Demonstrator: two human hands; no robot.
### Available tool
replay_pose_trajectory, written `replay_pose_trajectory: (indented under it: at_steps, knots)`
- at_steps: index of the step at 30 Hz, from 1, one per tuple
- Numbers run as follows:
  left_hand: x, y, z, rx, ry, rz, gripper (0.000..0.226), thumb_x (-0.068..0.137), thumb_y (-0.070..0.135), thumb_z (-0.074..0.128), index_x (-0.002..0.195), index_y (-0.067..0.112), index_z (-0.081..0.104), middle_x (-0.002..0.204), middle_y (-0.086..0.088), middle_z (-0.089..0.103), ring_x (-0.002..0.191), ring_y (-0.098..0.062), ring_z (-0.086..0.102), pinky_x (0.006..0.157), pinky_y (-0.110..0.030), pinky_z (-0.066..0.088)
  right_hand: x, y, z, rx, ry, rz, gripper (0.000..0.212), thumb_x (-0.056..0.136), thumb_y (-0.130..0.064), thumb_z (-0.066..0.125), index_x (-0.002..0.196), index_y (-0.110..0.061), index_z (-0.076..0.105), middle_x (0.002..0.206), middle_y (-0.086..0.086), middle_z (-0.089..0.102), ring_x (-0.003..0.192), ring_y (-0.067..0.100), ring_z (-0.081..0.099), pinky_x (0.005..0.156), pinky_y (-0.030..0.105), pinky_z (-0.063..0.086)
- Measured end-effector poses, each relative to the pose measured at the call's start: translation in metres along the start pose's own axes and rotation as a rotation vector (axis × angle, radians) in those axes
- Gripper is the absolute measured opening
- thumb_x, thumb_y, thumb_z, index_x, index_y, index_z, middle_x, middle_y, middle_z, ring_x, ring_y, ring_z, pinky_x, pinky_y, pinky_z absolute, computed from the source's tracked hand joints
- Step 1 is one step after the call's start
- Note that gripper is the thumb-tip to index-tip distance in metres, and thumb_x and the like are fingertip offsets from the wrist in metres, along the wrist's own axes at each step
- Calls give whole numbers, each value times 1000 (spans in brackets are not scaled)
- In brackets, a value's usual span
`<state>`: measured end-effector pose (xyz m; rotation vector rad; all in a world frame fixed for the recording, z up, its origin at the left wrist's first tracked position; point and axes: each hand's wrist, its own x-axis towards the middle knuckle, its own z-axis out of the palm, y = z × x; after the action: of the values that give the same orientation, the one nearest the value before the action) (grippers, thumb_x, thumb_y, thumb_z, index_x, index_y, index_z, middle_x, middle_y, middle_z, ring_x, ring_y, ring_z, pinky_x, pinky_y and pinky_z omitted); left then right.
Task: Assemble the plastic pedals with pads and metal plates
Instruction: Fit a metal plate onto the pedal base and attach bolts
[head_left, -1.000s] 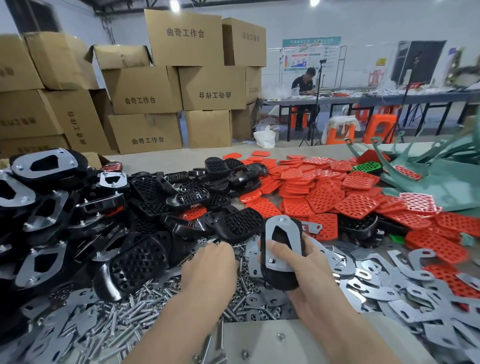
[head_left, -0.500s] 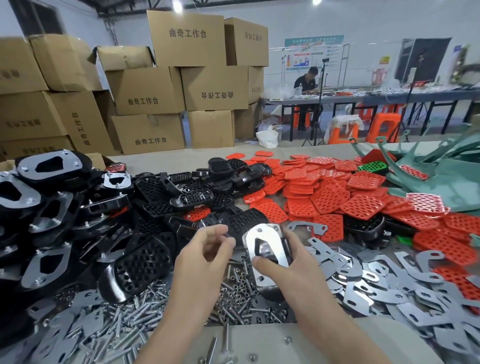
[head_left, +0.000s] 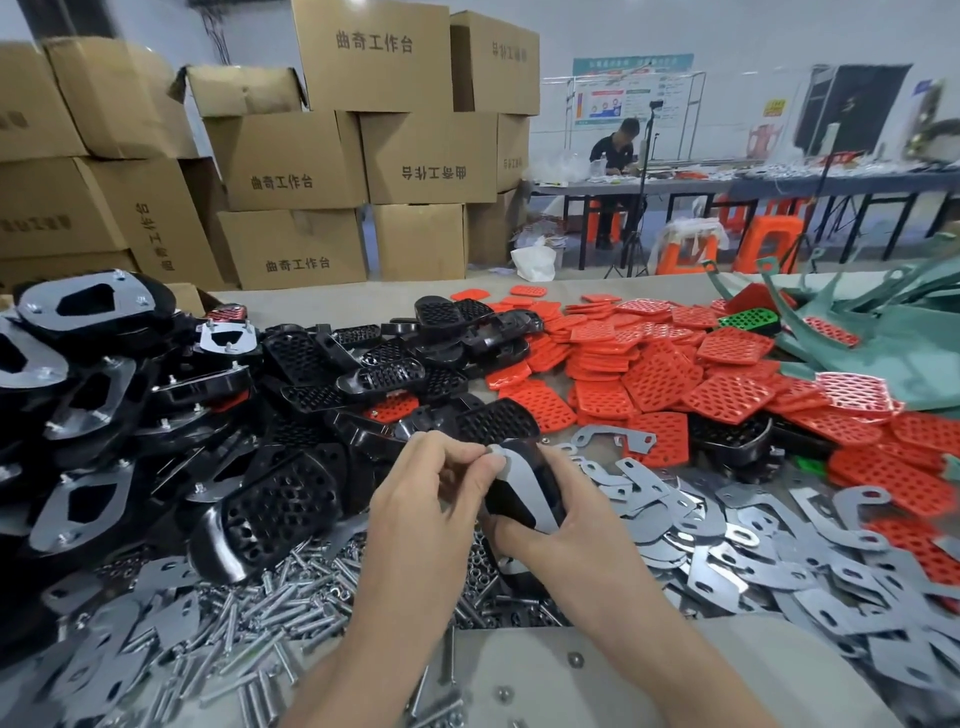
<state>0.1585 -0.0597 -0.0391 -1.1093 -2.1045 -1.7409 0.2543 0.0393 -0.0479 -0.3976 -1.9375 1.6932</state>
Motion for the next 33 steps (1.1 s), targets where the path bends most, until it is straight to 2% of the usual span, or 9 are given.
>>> replay_pose_trajectory:
  at_steps: [6, 12, 15, 18, 21, 24, 28, 30, 33]
  knots:
    - [0, -5, -2, 85, -77, 150, 26, 97, 13, 64, 98, 39, 70, 100, 17, 59, 102, -12, 58, 85, -12, 41, 0, -5, -1, 66, -16, 1, 39, 86, -3, 73, 101, -38, 67, 91, 7, 71, 73, 12, 65, 63, 24, 56]
    - [-2, -3, -2, 8, -108, 108, 35, 100, 22, 59, 125, 47, 55, 113, 22, 53, 112, -10, 56, 89, -19, 46, -2, -7, -4, 127, -25, 44, 35, 85, -12, 75, 105, -40, 68, 92, 0, 74, 77, 14, 69, 65, 26, 57]
    - [-1, -1, -1, -92, -68, -34, 22, 91, 43, 66, 109, 51, 55, 109, 22, 57, 105, -4, 59, 80, -29, 52, -3, -9, -3, 131, -36, 32, 36, 82, -11, 76, 105, -38, 69, 94, 2, 74, 78, 15, 71, 64, 22, 56]
    - [0, -1, -1, -56, -73, 20, 11, 93, 34, 66, 96, 43, 62, 104, 17, 63, 102, -7, 62, 79, -26, 51, -3, -8, -2, 111, -42, 26, 39, 84, -7, 76, 107, -37, 68, 98, 2, 75, 87, 22, 72, 69, 21, 57]
    - [-1, 1, -4, -21, -148, 97, 31, 102, 15, 56, 106, 43, 68, 111, 16, 61, 109, -10, 62, 85, -19, 49, -3, -9, -3, 151, -38, 37, 38, 86, -3, 74, 105, -35, 70, 98, 6, 75, 82, 15, 70, 69, 19, 55]
    - [-2, 1, -3, -63, -174, 29, 36, 102, 23, 57, 126, 49, 56, 117, 20, 60, 114, -7, 60, 90, -23, 48, -3, -10, -4, 188, -35, 60, 37, 86, -3, 76, 109, -31, 70, 97, 5, 75, 80, 13, 70, 66, 20, 56]
    - [-1, 3, 0, -140, -123, -90, 15, 93, 39, 68, 101, 47, 58, 105, 20, 64, 95, -3, 64, 77, -22, 47, -5, -12, -4, 177, -54, 51, 36, 83, -9, 77, 109, -33, 70, 95, 3, 76, 79, 11, 70, 66, 18, 55]
    - [0, 2, -1, -110, -130, -67, 16, 95, 28, 66, 95, 43, 63, 103, 18, 64, 90, -6, 64, 76, -23, 46, -4, -11, -3, 160, -53, 47, 36, 84, -8, 77, 108, -33, 70, 96, 7, 75, 79, 13, 70, 68, 20, 56]
    - [-1, 3, -5, -96, -199, 24, 33, 101, 11, 56, 110, 41, 66, 113, 19, 62, 109, -5, 61, 85, -18, 46, -3, -7, -4, 168, -32, 56, 37, 86, -2, 74, 108, -31, 70, 99, 9, 74, 82, 17, 71, 68, 21, 56]
